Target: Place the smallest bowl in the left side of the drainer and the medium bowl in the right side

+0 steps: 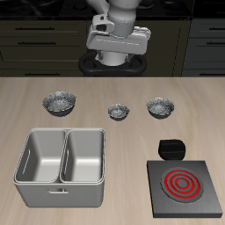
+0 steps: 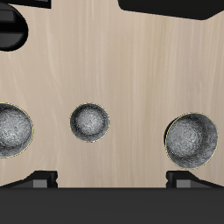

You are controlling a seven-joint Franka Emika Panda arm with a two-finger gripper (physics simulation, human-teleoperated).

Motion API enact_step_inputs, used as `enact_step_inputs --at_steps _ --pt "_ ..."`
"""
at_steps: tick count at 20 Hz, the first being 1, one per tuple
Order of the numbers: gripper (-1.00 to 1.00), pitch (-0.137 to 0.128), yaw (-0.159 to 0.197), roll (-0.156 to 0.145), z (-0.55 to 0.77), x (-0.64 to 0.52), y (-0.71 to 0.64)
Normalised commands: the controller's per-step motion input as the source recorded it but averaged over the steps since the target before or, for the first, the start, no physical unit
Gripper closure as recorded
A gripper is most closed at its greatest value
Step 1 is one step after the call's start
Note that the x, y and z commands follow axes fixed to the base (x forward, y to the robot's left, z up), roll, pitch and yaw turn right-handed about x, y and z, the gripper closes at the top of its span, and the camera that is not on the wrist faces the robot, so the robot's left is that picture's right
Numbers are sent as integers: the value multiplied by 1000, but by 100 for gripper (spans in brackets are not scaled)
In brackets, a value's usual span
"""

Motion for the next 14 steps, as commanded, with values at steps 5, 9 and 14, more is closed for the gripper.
enact_step_inputs --at_steps 5,9,14 --pt "-100 -3 -46 -18 -264 102 -59" --pt "-100 4 15 -1 -287 142 -20" --pt "-100 -17 20 -10 -175 29 -9"
